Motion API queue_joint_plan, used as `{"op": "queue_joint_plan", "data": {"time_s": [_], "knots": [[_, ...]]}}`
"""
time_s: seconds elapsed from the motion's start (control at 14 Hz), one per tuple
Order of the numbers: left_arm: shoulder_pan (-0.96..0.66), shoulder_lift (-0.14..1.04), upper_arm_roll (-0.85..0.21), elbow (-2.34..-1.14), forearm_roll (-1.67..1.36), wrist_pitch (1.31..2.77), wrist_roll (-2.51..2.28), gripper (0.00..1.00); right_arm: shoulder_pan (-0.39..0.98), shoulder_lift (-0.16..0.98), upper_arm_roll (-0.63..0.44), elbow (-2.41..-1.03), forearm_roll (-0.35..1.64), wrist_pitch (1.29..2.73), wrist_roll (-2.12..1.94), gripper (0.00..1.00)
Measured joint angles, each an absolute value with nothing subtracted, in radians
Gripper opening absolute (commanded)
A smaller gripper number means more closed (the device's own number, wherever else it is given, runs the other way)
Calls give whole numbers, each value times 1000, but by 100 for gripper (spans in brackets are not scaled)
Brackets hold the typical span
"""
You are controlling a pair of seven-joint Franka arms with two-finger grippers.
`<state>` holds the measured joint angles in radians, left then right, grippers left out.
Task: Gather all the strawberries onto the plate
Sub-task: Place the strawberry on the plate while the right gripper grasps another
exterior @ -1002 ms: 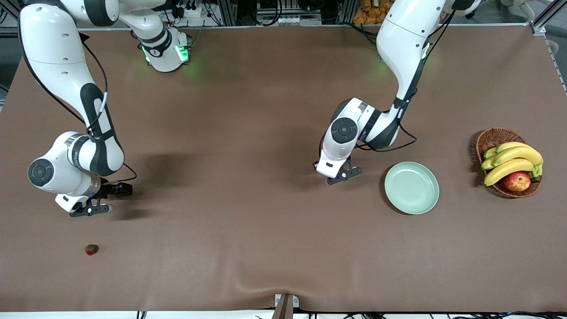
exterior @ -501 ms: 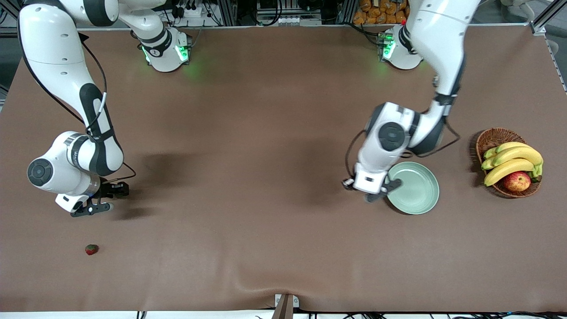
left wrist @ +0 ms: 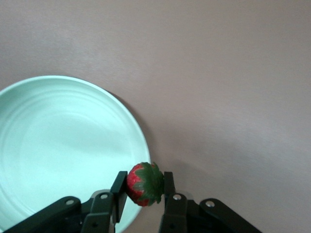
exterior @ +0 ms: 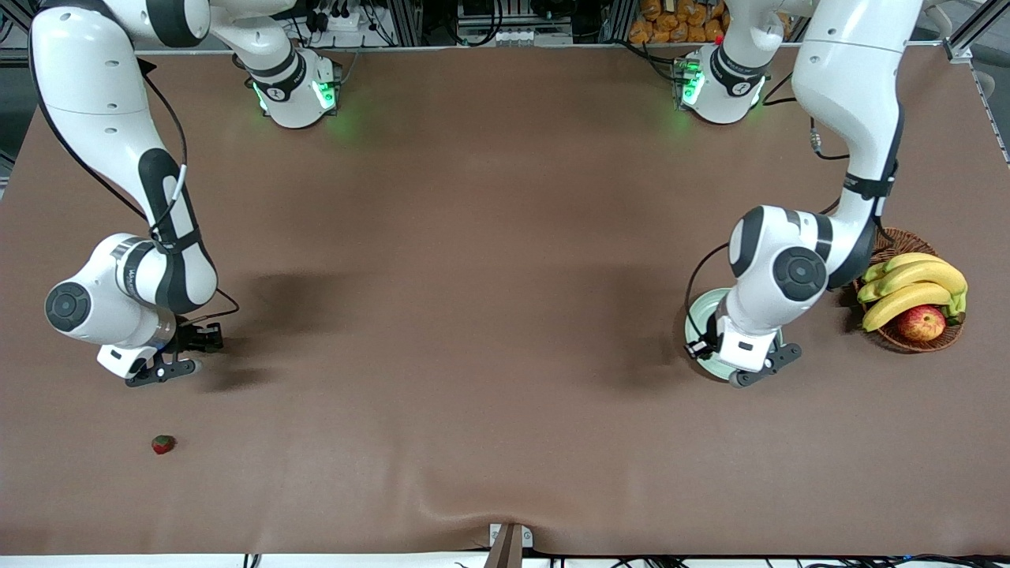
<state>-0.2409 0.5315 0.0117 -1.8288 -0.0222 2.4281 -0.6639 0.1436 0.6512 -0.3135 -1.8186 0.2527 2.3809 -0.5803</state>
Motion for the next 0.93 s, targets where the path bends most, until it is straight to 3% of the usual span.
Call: {"op": "queue_joint_plan", "data": {"time_s": [0.43, 0.5, 0.64, 0.72, 0.86, 0.93], "knots": [[-193, 589, 11, -1809, -22, 2430, -608, 0, 232, 619, -239, -1742, 253, 2387, -642, 0], [-193, 597, 11, -1805, -22, 2430, -608, 17, 234, 617, -206, -1739, 253, 2389, -643, 0], [-192, 606, 11, -1803, -22, 2430, -608, 31, 238, 617, -142, -1735, 253, 2402, -643, 0], [-189, 607, 11, -1803, -22, 2429, -606, 44, 240, 617, -120, -1729, 253, 2406, -643, 0], [-178, 602, 11, -1803, -22, 2408, -575, 98, 245, 617, -91, -1707, 253, 2411, -647, 0], [-169, 597, 11, -1803, -22, 2392, -553, 100, 252, 617, -82, -1691, 253, 2411, -652, 0]]}}
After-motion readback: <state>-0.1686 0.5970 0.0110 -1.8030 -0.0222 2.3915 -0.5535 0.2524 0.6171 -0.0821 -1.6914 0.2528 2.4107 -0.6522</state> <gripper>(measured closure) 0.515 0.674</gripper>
